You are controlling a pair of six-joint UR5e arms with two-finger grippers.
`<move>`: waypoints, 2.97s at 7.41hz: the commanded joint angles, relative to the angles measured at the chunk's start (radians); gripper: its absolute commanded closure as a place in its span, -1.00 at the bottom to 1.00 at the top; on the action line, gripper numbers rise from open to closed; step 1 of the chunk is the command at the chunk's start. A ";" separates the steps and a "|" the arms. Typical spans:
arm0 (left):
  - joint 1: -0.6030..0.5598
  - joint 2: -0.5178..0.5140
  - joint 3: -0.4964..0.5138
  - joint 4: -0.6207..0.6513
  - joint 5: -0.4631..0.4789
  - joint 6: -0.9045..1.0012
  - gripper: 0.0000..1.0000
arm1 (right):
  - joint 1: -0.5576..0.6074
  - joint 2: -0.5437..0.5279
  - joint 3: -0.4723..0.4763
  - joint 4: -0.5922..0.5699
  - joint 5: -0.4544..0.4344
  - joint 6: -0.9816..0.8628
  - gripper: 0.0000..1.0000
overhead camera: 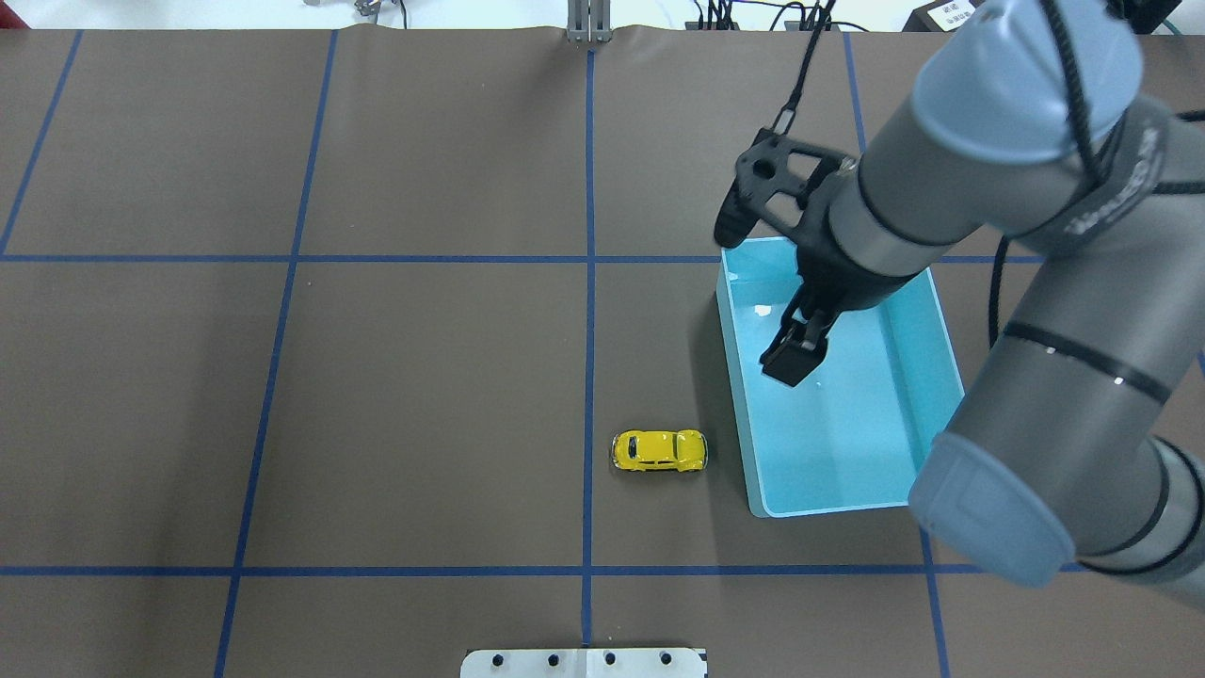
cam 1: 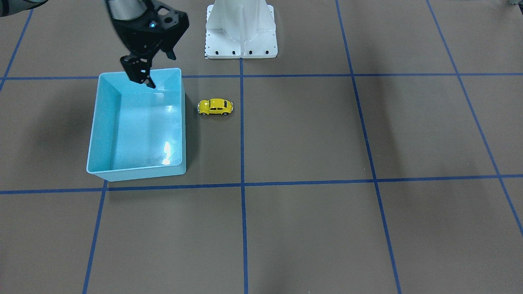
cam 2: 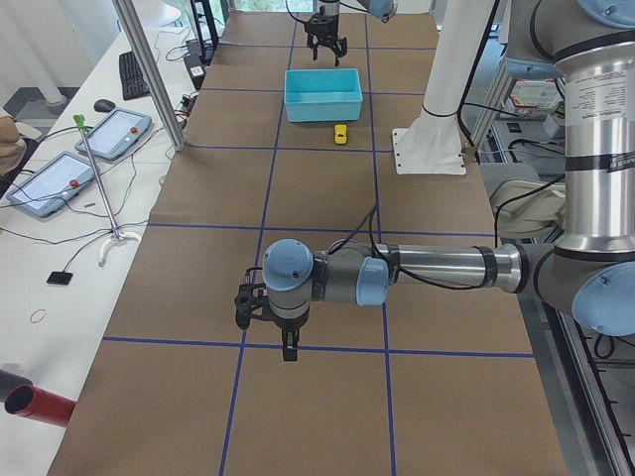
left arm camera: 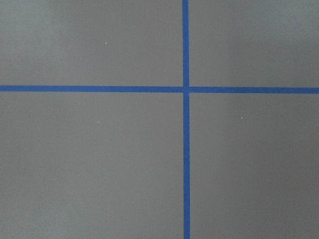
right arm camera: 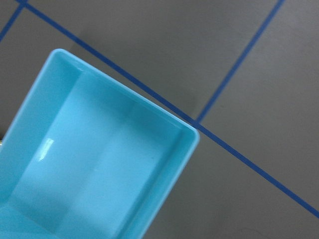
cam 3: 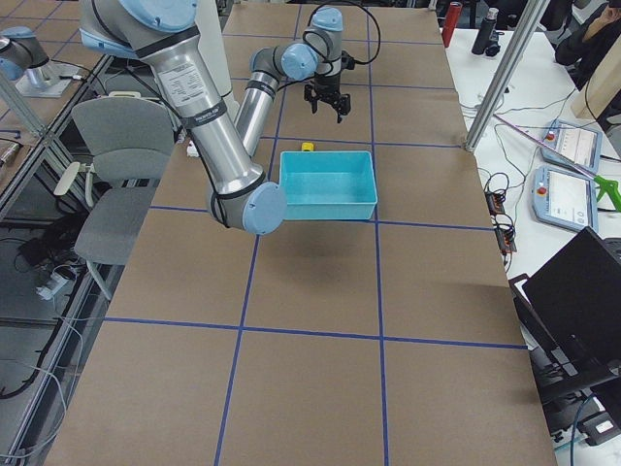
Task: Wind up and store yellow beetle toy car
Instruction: 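Lower the right gripper over the yellow car beside the bin, then close the right gripper on the yellow car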
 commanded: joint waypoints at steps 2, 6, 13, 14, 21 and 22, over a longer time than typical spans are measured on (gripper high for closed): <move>0.001 0.004 0.002 0.002 0.001 0.008 -1.00 | -0.186 -0.010 -0.099 0.194 -0.126 -0.165 -1.00; 0.001 0.014 0.015 0.003 0.012 0.006 -1.00 | -0.277 -0.058 -0.254 0.369 -0.191 -0.203 -1.00; 0.002 0.019 0.015 0.003 0.012 0.006 -1.00 | -0.257 -0.061 -0.328 0.430 -0.212 -0.229 -1.00; 0.002 0.021 0.016 0.003 0.012 0.006 -1.00 | -0.260 -0.058 -0.331 0.430 -0.215 -0.226 -1.00; 0.002 0.019 0.038 0.003 0.013 0.006 -1.00 | -0.282 -0.015 -0.458 0.531 -0.235 -0.208 0.19; 0.002 0.017 0.038 0.003 0.013 0.006 -1.00 | -0.288 -0.016 -0.457 0.532 -0.234 -0.214 0.99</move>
